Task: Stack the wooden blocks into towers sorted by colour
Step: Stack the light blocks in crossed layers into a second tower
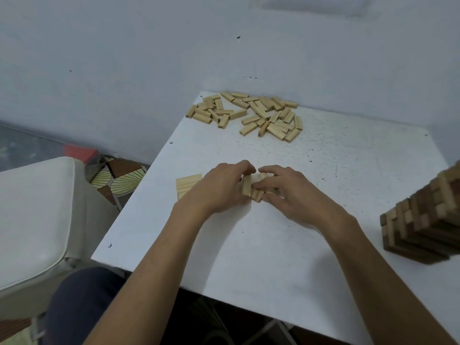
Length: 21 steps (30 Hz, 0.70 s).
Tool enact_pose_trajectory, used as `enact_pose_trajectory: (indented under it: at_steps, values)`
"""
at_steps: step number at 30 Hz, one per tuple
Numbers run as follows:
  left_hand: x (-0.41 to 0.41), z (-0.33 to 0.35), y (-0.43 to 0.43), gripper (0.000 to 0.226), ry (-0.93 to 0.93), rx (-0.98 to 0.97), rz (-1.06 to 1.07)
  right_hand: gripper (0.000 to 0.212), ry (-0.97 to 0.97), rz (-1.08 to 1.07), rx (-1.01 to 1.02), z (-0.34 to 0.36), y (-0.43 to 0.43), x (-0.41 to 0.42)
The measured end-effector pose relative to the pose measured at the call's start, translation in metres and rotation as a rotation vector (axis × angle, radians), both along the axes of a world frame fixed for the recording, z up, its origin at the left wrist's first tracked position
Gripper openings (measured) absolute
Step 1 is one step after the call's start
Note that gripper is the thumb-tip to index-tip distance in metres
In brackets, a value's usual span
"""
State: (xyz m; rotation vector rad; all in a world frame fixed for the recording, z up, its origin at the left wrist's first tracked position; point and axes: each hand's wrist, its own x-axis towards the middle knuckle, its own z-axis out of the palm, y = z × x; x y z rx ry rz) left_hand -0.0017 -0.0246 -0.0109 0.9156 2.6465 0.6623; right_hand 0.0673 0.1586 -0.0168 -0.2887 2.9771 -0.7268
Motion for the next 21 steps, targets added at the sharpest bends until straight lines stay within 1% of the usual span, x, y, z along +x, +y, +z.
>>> enact_pose_trajectory:
  at_steps: [4, 7, 9, 14, 21]
  values:
    - [0.008, -0.004, -0.003, 0.058, -0.003, 0.027, -0.015, 0.034, 0.054, -0.110, -0.134, 0.004, 0.002, 0.014]
    - [0.010, -0.003, -0.002, 0.059, -0.033, 0.057, -0.035, 0.035, 0.034, -0.217, -0.141, 0.004, 0.000, 0.019]
    - [0.010, -0.003, -0.001, 0.060, -0.067, 0.081, -0.042, 0.036, 0.021, -0.252, -0.130, 0.001, -0.002, 0.020]
    - [0.011, -0.005, 0.001, 0.059, -0.091, 0.114, -0.044, 0.039, 0.029, -0.224, -0.197, -0.005, -0.006, 0.023]
    - [0.013, -0.008, 0.000, 0.053, -0.088, 0.154, -0.040, 0.034, 0.006, -0.180, -0.245, -0.003, -0.003, 0.025]
